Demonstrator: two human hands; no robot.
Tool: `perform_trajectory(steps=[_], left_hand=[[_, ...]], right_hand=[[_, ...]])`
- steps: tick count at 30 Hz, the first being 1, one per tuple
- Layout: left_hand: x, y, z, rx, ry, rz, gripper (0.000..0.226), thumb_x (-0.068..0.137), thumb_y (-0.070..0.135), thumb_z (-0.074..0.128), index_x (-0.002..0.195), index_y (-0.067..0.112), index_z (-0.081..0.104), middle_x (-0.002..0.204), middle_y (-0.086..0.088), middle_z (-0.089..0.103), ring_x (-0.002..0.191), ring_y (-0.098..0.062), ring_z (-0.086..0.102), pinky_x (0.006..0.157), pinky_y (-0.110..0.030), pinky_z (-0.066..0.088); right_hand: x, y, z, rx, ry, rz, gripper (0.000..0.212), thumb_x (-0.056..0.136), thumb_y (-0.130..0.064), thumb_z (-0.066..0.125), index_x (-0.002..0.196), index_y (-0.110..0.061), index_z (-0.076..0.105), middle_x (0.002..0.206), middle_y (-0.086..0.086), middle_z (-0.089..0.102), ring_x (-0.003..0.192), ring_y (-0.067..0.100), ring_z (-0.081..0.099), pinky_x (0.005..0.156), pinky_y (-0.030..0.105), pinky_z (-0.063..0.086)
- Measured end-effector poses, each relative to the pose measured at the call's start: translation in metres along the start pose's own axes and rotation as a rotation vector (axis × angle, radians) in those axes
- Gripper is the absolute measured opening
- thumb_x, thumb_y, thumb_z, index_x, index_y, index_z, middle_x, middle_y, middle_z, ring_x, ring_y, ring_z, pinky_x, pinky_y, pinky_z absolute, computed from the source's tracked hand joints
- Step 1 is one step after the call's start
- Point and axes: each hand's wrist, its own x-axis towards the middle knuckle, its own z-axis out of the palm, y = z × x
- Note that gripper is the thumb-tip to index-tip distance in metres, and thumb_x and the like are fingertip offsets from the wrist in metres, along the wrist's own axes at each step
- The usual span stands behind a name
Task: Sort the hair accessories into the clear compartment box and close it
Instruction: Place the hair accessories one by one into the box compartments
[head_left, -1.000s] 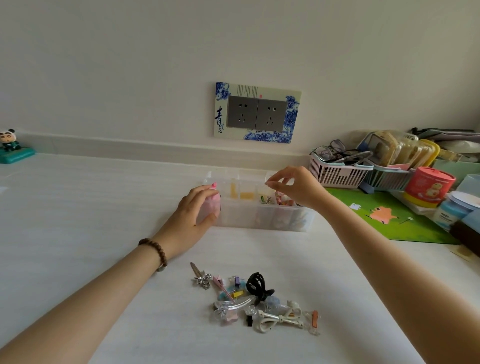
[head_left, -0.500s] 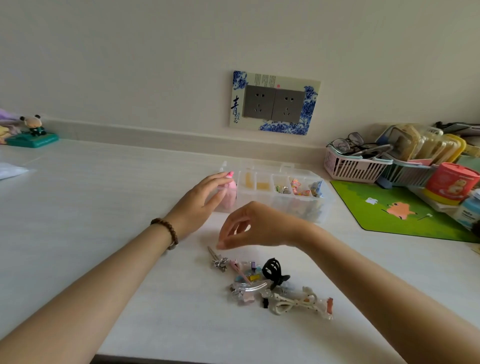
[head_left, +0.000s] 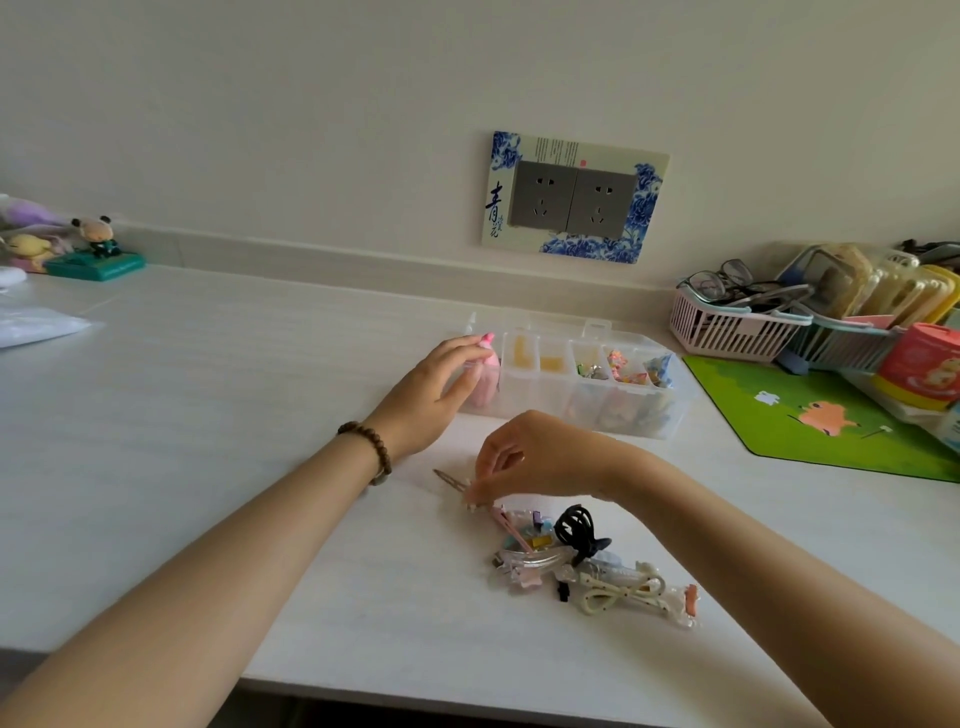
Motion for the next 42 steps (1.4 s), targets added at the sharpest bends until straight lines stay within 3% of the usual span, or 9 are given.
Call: perform_trajectory(steps=[2,5,11,23,25,28,31,36,42], left_hand=[[0.001,0.0,0.002,-0.058,0.015,-0.018,0.034,0.098,0.028,0.032,0.125,0.019,0.051,0.142,0.012,0.039,0.13,0.007,0.028,0.108,-0.013,0.02],[0.003,0.0,0.008,-0.116,0.055,-0.012,0.042,0.096,0.035,0.029,0.128,0.016,0.049,0.141,0.008,0.041,0.129,0.007,0.03,0.11,-0.016,0.02],[0.005,-0.004,0.014,-0.097,0.097,0.031,0.04,0.096,0.031,0.03,0.125,0.013,0.051,0.138,0.003,0.044,0.125,0.006,0.035,0.106,-0.012,0.022],[0.004,-0.005,0.014,-0.07,0.095,0.031,0.039,0.096,0.033,0.03,0.125,0.017,0.051,0.138,0.008,0.044,0.127,0.007,0.033,0.106,-0.011,0.022],[0.004,-0.005,0.015,-0.082,0.1,0.03,0.04,0.096,0.035,0.031,0.124,0.016,0.052,0.137,0.006,0.044,0.126,0.004,0.035,0.107,-0.013,0.023],[0.005,-0.005,0.015,-0.084,0.114,0.045,0.044,0.093,0.036,0.031,0.123,0.012,0.052,0.136,0.004,0.046,0.127,0.002,0.036,0.108,-0.016,0.024],[0.005,-0.006,0.015,-0.074,0.111,0.067,0.045,0.093,0.036,0.031,0.122,0.011,0.053,0.136,0.001,0.046,0.128,0.002,0.035,0.109,-0.016,0.023],[0.005,-0.008,0.014,-0.079,0.096,0.061,0.054,0.089,0.048,0.028,0.123,0.013,0.052,0.137,0.003,0.045,0.13,0.001,0.034,0.111,-0.021,0.023],[0.004,-0.007,0.015,-0.063,0.101,0.05,0.044,0.093,0.038,0.03,0.124,0.014,0.051,0.139,0.004,0.044,0.13,0.002,0.032,0.11,-0.02,0.023]], right_hand=[[-0.003,0.003,-0.013,0.073,0.027,0.003,0.012,0.076,-0.025,0.073,0.074,-0.015,0.068,0.083,0.005,0.074,0.077,0.015,0.066,0.082,0.028,0.052],[-0.011,0.009,-0.04,0.17,0.141,0.008,0.011,0.081,-0.02,0.069,0.083,-0.012,0.063,0.08,0.001,0.074,0.065,0.006,0.065,0.056,0.014,0.044],[-0.012,0.045,-0.093,0.382,0.729,0.1,0.014,0.08,-0.016,0.069,0.08,-0.005,0.06,0.075,0.005,0.071,0.058,0.013,0.058,0.041,0.014,0.039],[-0.002,0.066,-0.089,0.096,0.793,0.052,0.014,0.08,-0.026,0.07,0.078,-0.013,0.064,0.072,-0.005,0.064,0.06,0.014,0.06,0.072,0.041,0.057],[-0.017,0.056,-0.081,0.162,0.691,-0.078,0.012,0.081,-0.024,0.07,0.08,-0.013,0.066,0.076,-0.002,0.068,0.061,0.011,0.06,0.069,0.035,0.053],[-0.041,0.046,-0.064,0.199,0.197,-0.153,0.01,0.083,-0.019,0.066,0.089,-0.011,0.067,0.084,0.001,0.069,0.067,0.003,0.058,0.064,0.015,0.045],[-0.054,0.052,-0.046,0.067,-0.127,-0.106,0.019,0.08,-0.026,0.071,0.097,-0.017,0.068,0.089,-0.01,0.067,0.076,0.003,0.057,0.071,0.015,0.045],[-0.055,0.059,-0.035,0.102,-0.112,-0.105,0.022,0.078,-0.029,0.073,0.096,-0.018,0.068,0.084,-0.01,0.069,0.076,0.006,0.059,0.078,0.027,0.048],[-0.048,0.067,-0.032,0.209,0.023,-0.066,0.014,0.085,-0.023,0.065,0.096,-0.015,0.07,0.087,-0.003,0.071,0.072,0.004,0.06,0.063,0.014,0.047]])
